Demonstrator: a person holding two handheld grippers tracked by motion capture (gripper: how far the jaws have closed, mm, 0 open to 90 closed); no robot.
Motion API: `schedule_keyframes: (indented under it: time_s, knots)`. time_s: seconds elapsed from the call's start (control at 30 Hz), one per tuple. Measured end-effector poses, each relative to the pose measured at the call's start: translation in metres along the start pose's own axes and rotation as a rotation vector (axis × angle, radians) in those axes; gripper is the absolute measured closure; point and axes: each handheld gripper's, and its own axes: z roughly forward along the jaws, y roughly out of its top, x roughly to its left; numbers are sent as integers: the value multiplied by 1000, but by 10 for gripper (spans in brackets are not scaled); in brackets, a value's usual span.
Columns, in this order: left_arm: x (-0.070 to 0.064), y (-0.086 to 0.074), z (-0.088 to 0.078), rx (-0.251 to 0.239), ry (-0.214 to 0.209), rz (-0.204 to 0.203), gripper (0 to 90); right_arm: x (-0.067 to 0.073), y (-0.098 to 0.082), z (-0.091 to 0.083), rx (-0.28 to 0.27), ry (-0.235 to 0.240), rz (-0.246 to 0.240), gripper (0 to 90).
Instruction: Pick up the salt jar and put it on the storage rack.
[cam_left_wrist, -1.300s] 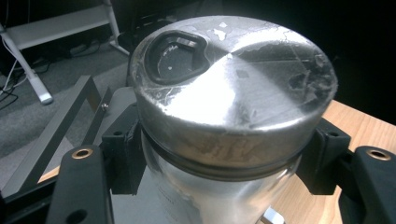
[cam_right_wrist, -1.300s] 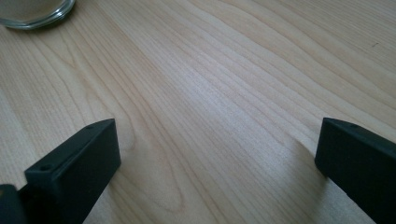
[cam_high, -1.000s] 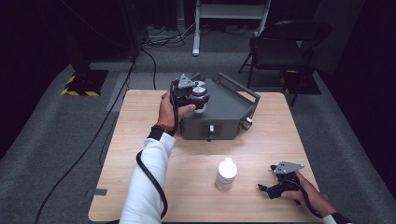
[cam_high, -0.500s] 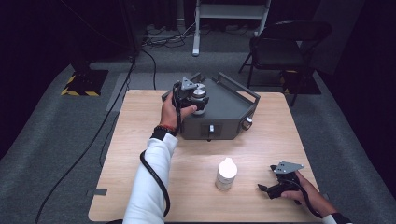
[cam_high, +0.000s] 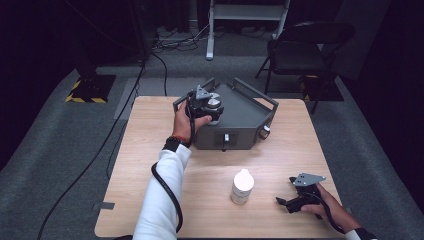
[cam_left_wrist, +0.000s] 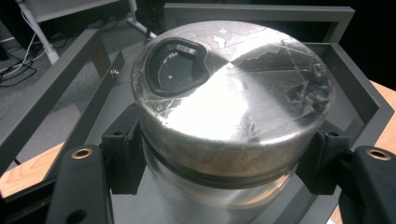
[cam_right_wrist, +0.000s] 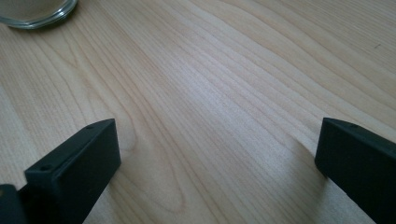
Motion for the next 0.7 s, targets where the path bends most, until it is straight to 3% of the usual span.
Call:
schedule_keyframes:
  time_s: [0.3,0.43,0.53,0.7]
  knots:
    - [5,-4,2,-15,-11,-22,292,0,0,0,0,0,0,0]
    - [6,-5,4,-7,-13,-53,154,0,0,0,0,0,0,0]
    - [1,-2,2,2,16,-36,37,0,0,0,0,0,0,0]
    - [-2,5,-9,14,31,-19,21,0,0,0,0,0,0,0]
